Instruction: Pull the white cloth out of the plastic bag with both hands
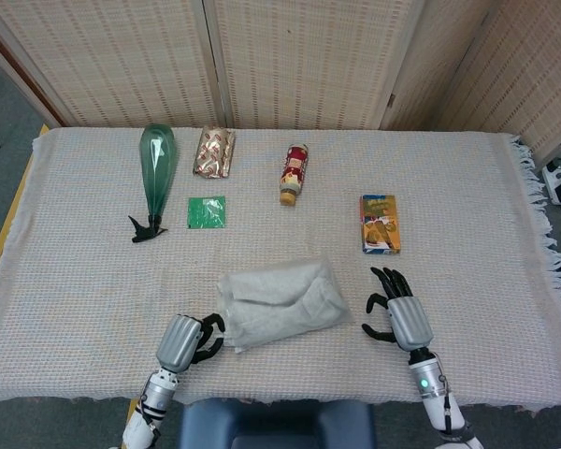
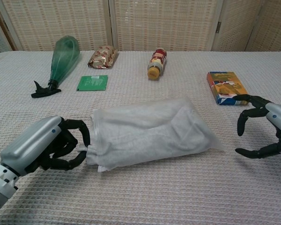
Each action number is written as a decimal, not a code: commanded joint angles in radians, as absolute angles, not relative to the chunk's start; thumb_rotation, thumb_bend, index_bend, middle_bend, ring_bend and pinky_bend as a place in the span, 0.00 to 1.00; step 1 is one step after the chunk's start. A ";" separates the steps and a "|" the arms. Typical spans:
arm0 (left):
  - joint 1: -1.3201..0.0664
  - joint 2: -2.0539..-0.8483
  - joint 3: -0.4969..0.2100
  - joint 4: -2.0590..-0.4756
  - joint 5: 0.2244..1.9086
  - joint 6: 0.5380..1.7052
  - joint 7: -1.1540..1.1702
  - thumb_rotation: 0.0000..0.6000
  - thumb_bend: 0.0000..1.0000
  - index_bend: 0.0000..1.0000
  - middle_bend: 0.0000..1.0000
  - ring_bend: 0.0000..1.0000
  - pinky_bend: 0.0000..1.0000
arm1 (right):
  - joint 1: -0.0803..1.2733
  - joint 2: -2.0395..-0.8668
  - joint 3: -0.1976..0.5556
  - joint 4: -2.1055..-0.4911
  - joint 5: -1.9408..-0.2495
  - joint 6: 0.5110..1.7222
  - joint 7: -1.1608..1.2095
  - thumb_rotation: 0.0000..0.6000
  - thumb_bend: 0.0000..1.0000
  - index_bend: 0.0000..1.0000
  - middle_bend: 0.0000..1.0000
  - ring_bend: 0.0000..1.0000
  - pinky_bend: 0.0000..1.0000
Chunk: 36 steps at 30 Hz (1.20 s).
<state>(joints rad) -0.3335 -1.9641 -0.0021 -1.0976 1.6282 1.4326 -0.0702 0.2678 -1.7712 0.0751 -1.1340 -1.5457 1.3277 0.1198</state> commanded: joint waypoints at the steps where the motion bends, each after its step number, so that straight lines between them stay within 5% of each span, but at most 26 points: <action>1: -0.334 -1.964 -0.004 -1.095 1.626 1.432 -0.071 1.00 0.73 0.73 1.00 1.00 1.00 | 0.273 -1.801 0.072 -1.106 -1.545 1.330 0.141 1.00 0.13 0.57 0.08 0.00 0.00; 14: -0.338 -1.961 -0.008 -1.091 1.621 1.429 -0.080 1.00 0.73 0.73 1.00 1.00 1.00 | 0.299 -1.911 0.078 -0.972 -1.545 1.345 0.201 1.00 0.17 0.59 0.09 0.00 0.00; 36: -0.345 -1.949 -0.023 -1.081 1.611 1.431 -0.093 1.00 0.73 0.73 1.00 1.00 1.00 | 0.317 -1.948 0.070 -0.902 -1.549 1.367 0.222 1.00 0.43 0.67 0.13 0.00 0.00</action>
